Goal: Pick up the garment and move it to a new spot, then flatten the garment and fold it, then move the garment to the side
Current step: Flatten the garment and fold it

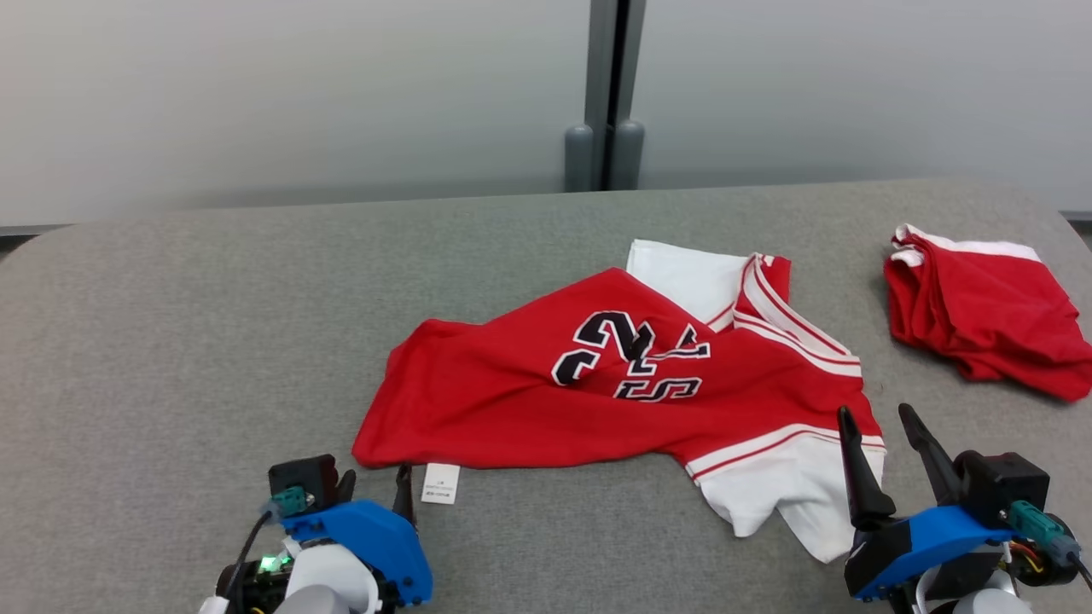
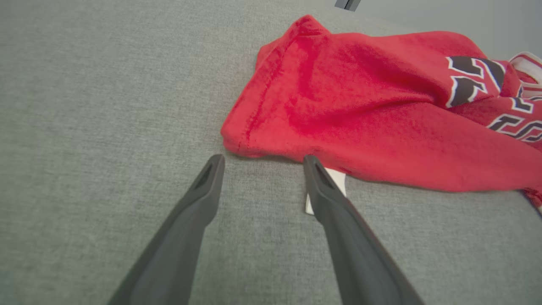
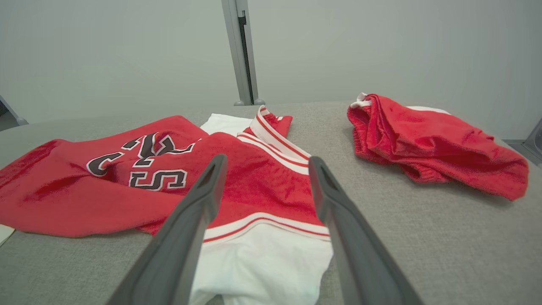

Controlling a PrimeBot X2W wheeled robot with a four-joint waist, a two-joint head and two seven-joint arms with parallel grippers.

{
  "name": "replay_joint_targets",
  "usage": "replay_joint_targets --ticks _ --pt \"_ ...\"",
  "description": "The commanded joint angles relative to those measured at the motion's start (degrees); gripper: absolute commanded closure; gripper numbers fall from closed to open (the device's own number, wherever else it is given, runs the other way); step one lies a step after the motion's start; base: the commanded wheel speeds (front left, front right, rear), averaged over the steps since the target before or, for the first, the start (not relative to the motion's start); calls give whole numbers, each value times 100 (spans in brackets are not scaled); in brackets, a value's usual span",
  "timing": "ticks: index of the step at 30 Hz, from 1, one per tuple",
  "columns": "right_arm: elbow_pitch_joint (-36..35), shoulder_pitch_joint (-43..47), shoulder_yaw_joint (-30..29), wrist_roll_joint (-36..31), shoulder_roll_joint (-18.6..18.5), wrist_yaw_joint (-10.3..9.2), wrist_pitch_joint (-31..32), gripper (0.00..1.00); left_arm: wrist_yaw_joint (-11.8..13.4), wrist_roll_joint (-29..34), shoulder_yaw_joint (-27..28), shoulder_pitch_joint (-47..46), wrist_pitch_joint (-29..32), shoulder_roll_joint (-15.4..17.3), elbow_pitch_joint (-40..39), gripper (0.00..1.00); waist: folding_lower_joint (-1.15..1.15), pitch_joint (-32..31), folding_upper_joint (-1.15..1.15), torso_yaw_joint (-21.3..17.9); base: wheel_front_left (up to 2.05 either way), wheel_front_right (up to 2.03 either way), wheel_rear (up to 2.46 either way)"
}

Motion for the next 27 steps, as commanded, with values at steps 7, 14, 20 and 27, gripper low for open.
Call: replay_joint_targets --ticks 7,14,20,27 --pt "-236 168 -64 -138 -11 1 219 0 173 -289 368 -482 57 2 410 0 0 429 -1 -418 0 0 0" --pt "-529 403 -96 -175 -12 1 386 0 399 -458 583 -552 88 31 728 0 0 627 -1 -619 0 0 0" --pt "-738 540 -38 -131 -11 1 546 0 462 -467 510 -374 226 21 736 0 0 668 -1 -615 0 0 0" --pt "-768 682 113 -9 -13 1 938 0 391 -366 368 -353 155 14 422 100 0 694 -1 -499 0 0 0"
